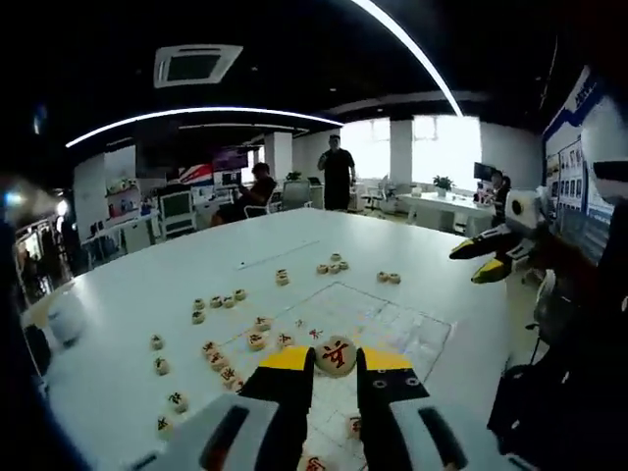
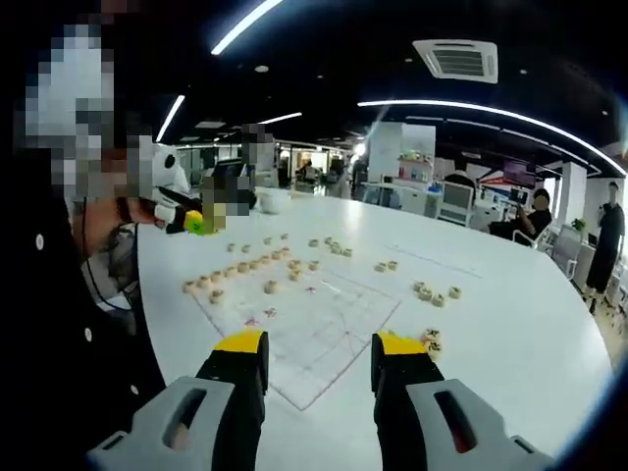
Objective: Pick up the chess pieces one by one and place each piece onto its starting position on the chessboard, setting the pieces on their correct points until all the chess pieces are arranged in the starting layout
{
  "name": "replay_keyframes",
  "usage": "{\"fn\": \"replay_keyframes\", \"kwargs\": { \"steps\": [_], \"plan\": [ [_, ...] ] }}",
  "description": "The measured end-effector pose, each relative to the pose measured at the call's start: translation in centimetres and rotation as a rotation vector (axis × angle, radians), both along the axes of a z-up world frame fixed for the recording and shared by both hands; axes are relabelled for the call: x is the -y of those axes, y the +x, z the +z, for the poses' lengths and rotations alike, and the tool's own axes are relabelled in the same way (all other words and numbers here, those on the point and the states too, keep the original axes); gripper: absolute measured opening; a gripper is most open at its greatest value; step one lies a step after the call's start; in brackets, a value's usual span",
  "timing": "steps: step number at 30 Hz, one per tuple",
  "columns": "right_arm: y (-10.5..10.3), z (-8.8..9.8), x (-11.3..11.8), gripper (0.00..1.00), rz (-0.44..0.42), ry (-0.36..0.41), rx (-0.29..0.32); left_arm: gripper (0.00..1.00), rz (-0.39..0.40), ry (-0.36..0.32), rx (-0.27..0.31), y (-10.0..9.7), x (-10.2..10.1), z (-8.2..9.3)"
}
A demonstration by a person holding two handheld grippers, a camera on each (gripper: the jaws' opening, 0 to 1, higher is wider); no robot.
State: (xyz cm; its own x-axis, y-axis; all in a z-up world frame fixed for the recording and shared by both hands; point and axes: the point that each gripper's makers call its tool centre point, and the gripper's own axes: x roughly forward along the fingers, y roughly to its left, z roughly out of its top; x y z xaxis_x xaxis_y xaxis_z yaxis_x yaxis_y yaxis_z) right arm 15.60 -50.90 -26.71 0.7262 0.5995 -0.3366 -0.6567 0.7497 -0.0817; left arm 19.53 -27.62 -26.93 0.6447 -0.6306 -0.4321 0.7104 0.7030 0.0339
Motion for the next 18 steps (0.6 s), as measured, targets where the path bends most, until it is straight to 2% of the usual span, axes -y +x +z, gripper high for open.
{"fn": "replay_keyframes", "kwargs": {
  "steps": [2,6,9,10,14,18],
  "plan": [
    [-0.3,0.0,0.3,0.43,-0.005,0.001,0.000,0.20,-0.019,0.047,-0.018,0.2,0.9,-1.3],
    [-0.7,-0.2,1.0,0.43,-0.025,0.011,-0.003,0.20,-0.042,0.085,-0.078,0.7,2.4,-3.6],
    [-0.9,-0.5,1.7,0.42,-0.045,0.018,-0.009,0.20,-0.051,0.098,-0.092,0.8,2.8,-4.1],
    [-0.9,-0.6,1.9,0.42,-0.049,0.020,-0.010,0.20,-0.073,0.137,-0.134,0.7,3.8,-5.8],
    [-1.0,-0.9,2.2,0.42,-0.061,0.028,-0.017,0.20,-0.083,0.166,-0.178,0.7,4.5,-7.3],
    [-1.0,-0.9,2.2,0.42,-0.063,0.028,-0.018,0.20,-0.085,0.170,-0.181,0.7,4.6,-7.6]
  ]
}}
